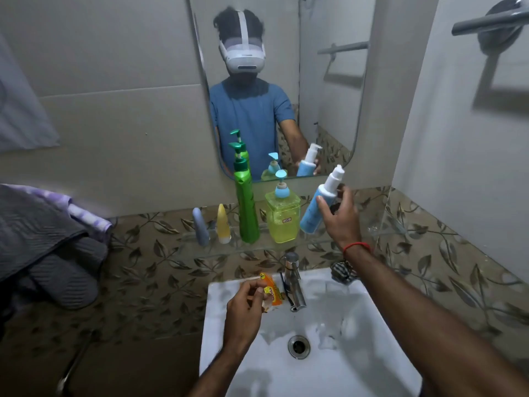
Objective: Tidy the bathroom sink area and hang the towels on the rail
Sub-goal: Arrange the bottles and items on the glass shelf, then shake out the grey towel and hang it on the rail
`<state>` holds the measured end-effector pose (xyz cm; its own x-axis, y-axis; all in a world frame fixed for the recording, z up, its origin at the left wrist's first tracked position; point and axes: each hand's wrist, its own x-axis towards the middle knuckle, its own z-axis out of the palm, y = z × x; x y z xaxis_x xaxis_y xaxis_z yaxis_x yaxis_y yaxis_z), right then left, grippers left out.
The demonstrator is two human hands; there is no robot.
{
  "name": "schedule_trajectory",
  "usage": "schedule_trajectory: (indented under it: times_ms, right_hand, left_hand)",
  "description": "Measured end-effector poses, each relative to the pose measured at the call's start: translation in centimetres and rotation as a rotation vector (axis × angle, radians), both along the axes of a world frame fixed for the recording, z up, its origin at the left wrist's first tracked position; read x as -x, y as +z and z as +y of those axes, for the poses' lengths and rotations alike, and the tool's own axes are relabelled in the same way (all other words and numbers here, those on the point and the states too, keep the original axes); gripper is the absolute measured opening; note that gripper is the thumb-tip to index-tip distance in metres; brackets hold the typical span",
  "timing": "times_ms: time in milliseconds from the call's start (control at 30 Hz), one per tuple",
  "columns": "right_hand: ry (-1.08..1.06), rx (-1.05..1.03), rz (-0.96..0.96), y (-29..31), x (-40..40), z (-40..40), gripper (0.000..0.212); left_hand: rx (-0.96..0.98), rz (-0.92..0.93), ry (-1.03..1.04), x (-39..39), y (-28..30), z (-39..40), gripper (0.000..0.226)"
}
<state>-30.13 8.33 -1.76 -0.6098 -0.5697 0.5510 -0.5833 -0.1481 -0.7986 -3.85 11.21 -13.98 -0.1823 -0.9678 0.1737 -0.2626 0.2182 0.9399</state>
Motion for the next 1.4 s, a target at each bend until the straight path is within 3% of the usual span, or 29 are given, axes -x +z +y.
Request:
schedule_trajectory:
  times_ms: [433,700,1000,1167,1300,1400]
  right_hand:
    - [0.073,-0.153,0.236,-0.4,-0.8,-2.2,0.061]
    - [0.049,-0.152,0.178,-1.3,-0.8,-2.0,0.079]
    - [-0.126,0.222,0.097,-4.3,0.3,-3.4,0.036]
    - [0.117,0.078,0.188,-5.0,-3.7,-4.3,0.037]
    - [0.441,0.228,0.462,-3.3,-13.4,-1.3,0.036]
    - [0.636,0.145,0.637,-2.1,-19.7,-0.1,0.032]
  left_hand:
    - [-0.011,-0.079,0.053,-3.0,-1.4,-0.6,0.022]
    - [-0.007,-0.066,0.08,-3.8,-1.9,-0.8,0.012]
    - [0.022,-0.028,0.226,-5.9,-0.4,0.2,0.024]
    - [0.08,-0.085,0.375,-9.0,0.7,1.2,0.026]
    - [0.157,-0.139,0.513,-11.9,2.0,1.5,0.022]
    - [0.232,-0.169,0.618,-14.6,3.1,1.4,0.016]
